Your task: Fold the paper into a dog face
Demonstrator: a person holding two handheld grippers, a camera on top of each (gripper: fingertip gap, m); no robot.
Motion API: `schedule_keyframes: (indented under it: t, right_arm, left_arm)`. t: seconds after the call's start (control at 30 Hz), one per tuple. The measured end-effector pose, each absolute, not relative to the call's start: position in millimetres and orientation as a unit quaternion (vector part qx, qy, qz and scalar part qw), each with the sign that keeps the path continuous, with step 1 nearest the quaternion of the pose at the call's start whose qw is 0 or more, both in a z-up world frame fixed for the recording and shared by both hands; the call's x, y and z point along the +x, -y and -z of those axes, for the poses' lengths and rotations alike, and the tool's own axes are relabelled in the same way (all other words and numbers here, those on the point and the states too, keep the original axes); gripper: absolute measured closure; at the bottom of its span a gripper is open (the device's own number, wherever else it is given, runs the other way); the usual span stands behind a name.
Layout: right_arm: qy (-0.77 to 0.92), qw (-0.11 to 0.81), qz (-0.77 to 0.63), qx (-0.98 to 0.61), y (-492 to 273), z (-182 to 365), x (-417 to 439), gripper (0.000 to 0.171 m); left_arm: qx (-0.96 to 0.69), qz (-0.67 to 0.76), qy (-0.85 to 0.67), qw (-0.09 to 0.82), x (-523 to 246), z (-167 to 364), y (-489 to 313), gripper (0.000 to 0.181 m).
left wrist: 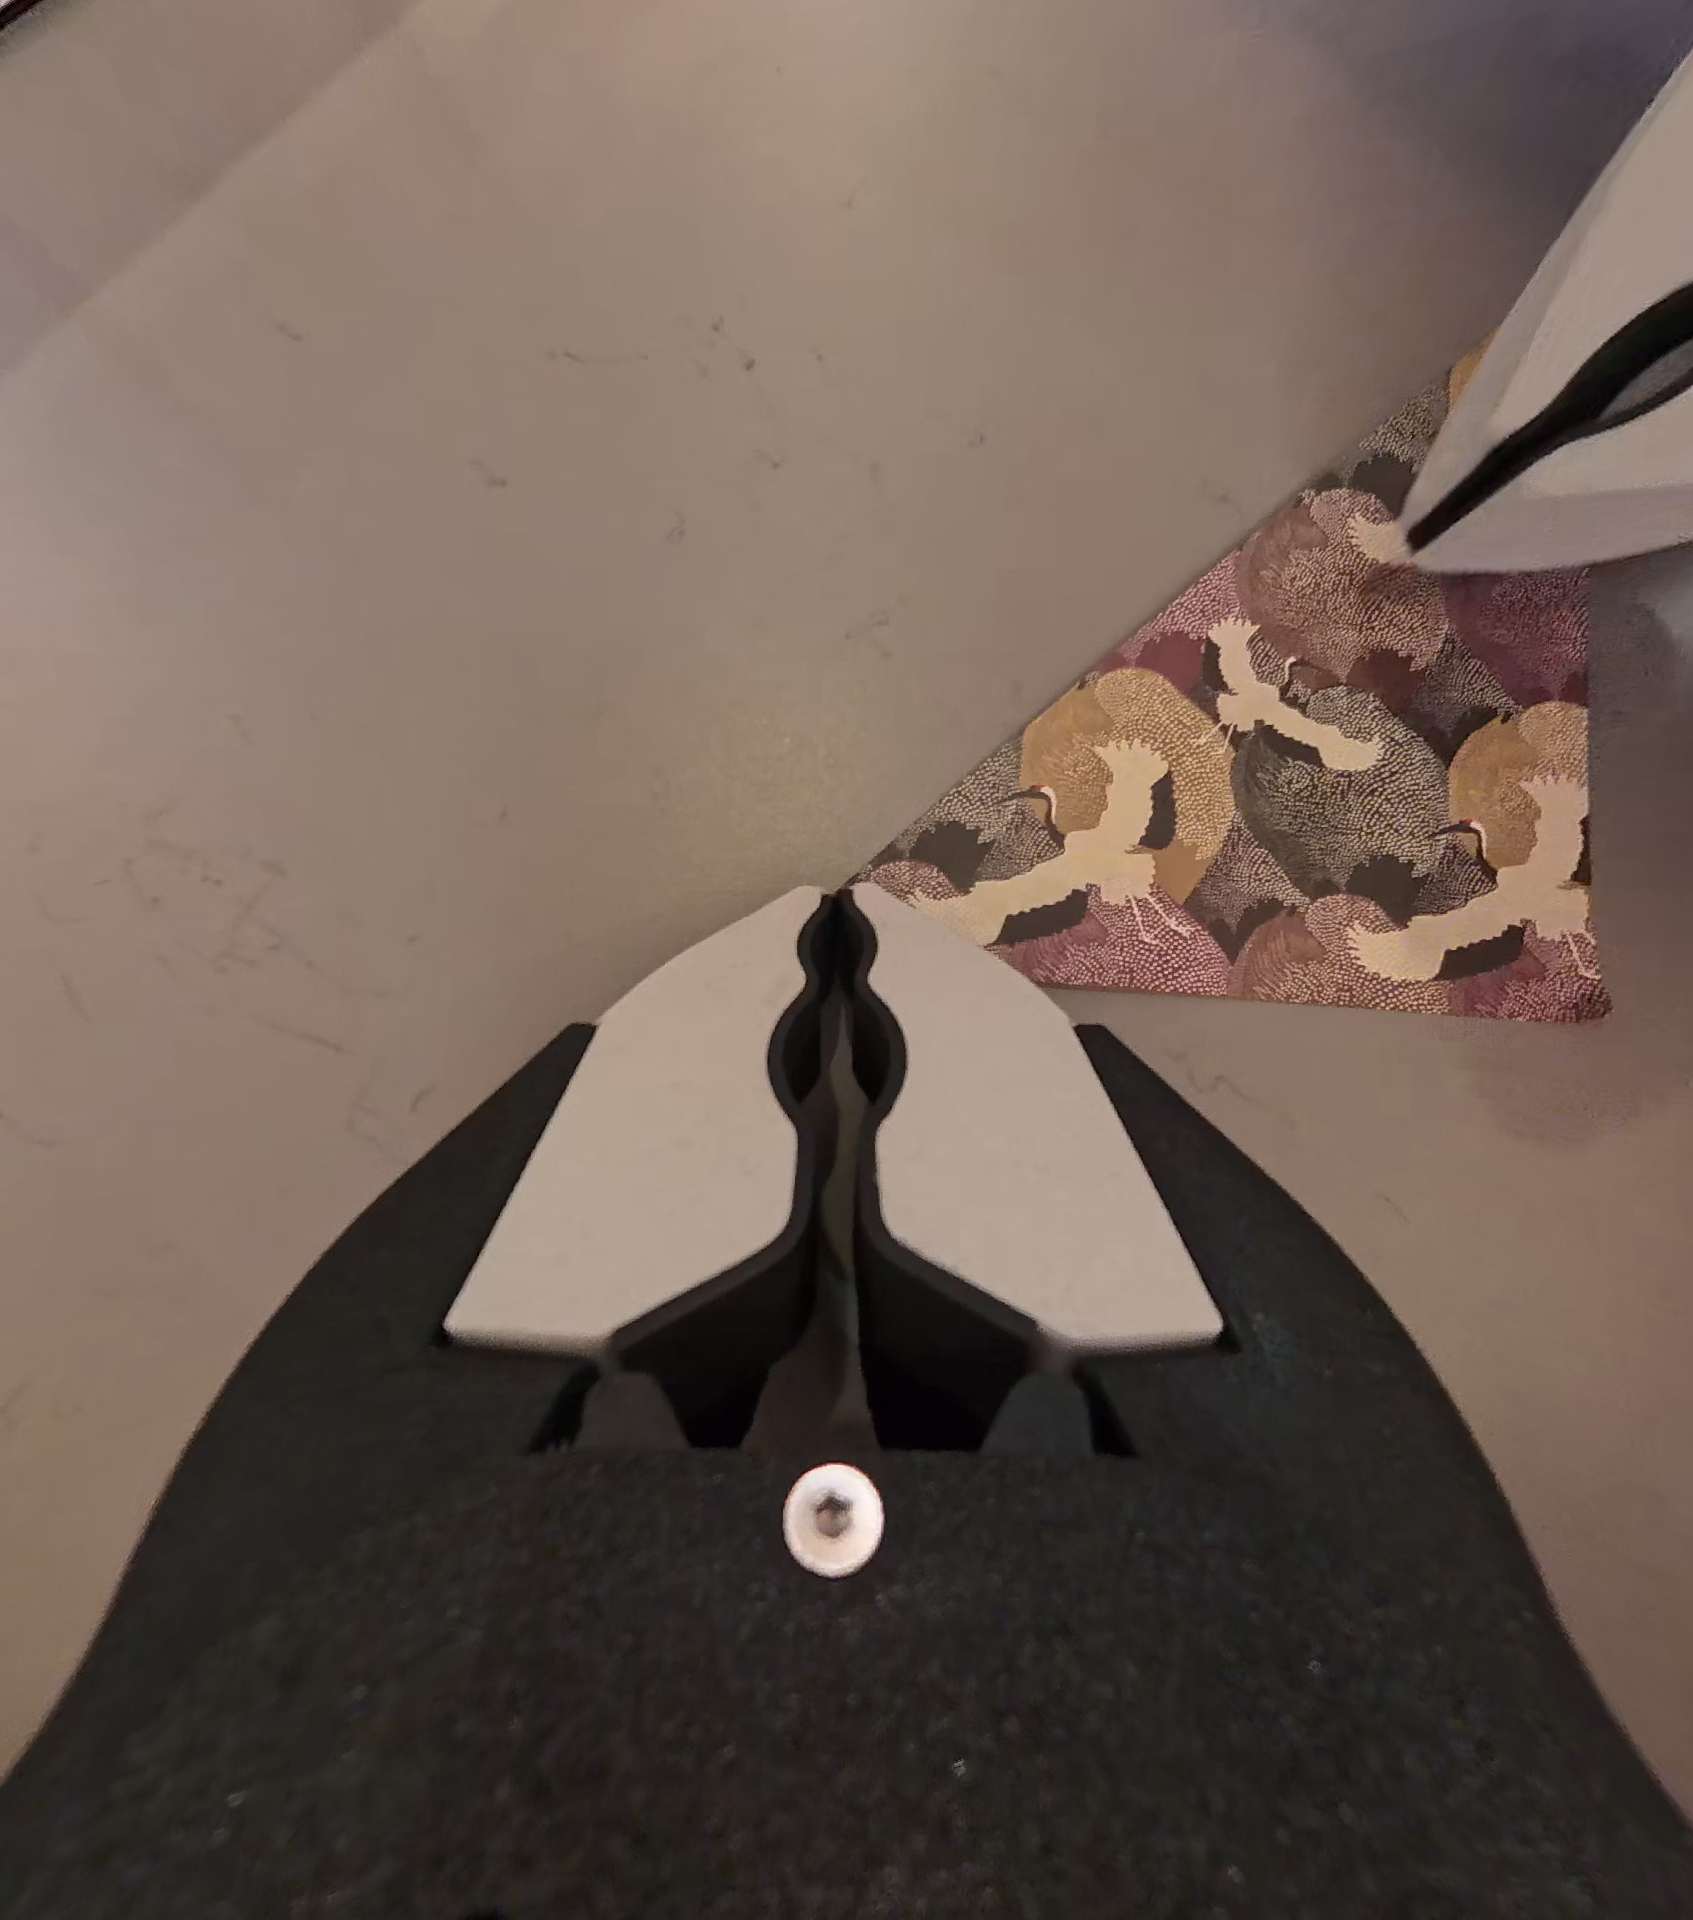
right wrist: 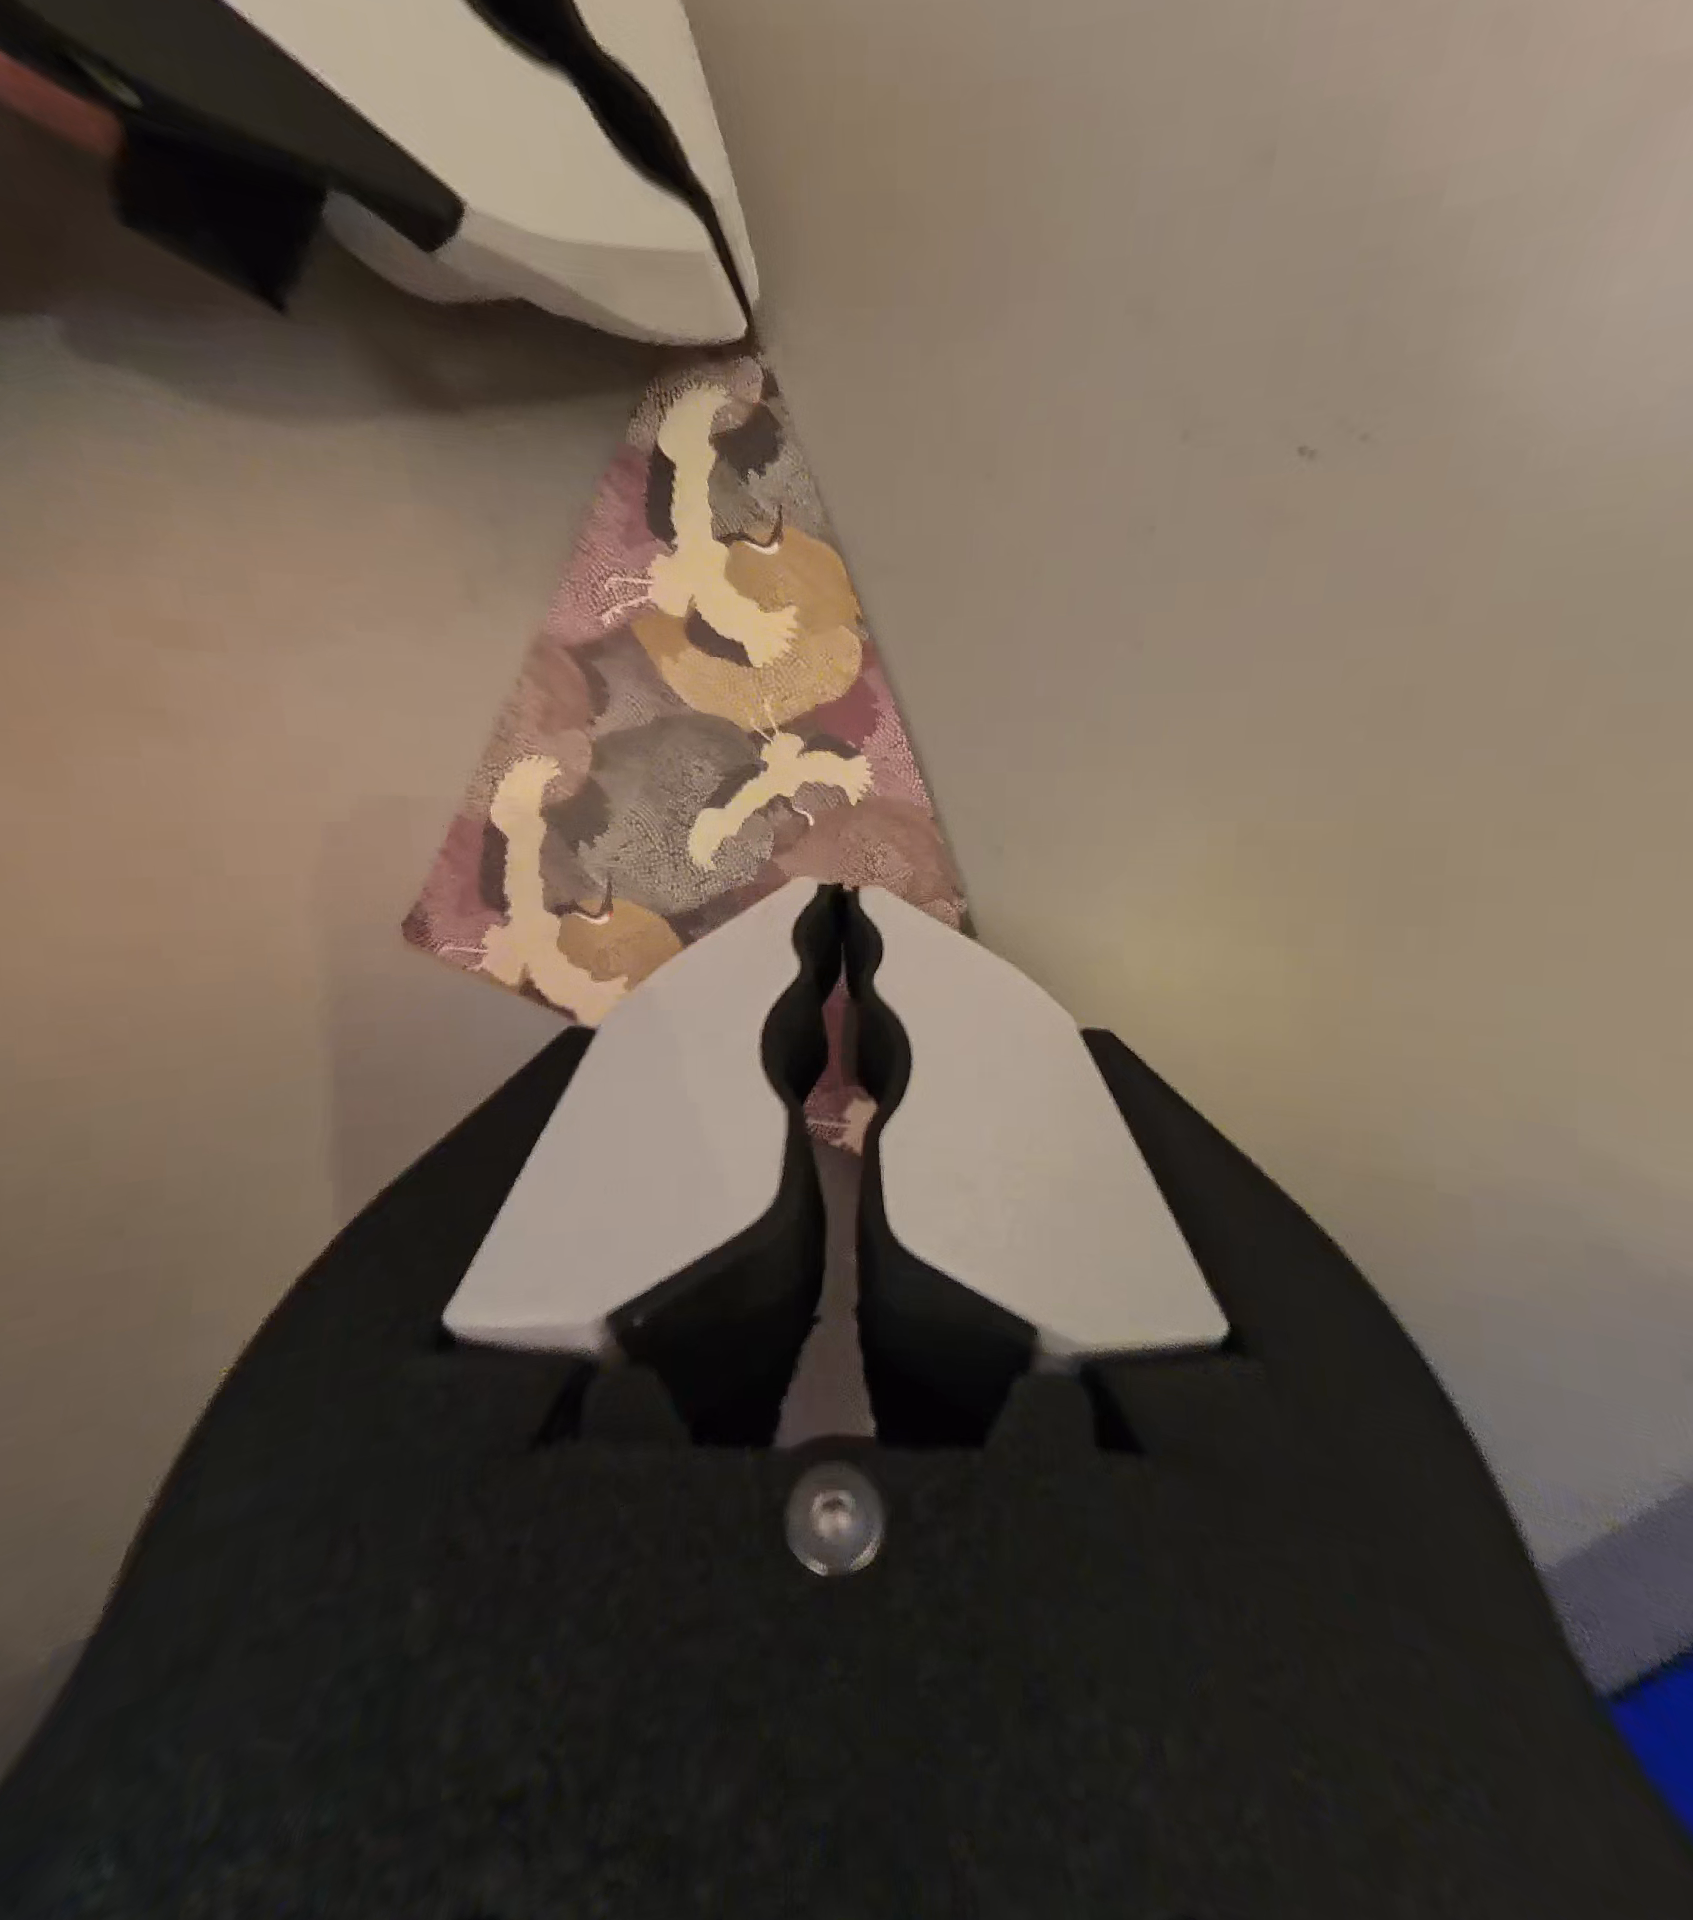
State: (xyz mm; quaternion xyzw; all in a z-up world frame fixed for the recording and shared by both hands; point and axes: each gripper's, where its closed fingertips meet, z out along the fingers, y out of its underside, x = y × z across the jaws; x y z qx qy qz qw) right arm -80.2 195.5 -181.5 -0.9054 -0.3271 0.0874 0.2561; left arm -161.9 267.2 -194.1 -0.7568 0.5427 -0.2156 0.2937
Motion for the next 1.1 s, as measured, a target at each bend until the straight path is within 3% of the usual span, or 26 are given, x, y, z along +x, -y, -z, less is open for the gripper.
schedule_keyframes:
  t: [0.37,0.7,0.93,1.1]
  right_arm:
    - [0.267,0.225,-0.023,-0.937,-180,198,-22,0.171]
    - [0.231,0.247,-0.015,-0.941,-177,197,-19,0.171]
    - [0.253,0.243,-0.014,-0.936,-177,197,-18,0.171]
    - [0.245,0.261,0.002,-0.934,-177,197,-18,0.171]
  left_arm:
    - [-0.764,0.205,-0.536,0.295,-162,194,-267,0.181]
    - [-0.778,0.166,-0.532,0.292,-175,194,-244,0.181]
    - [-0.821,0.079,-0.477,0.305,-223,189,-257,0.181]
    - [-0.820,0.229,-0.422,0.312,-194,155,-235,0.181]
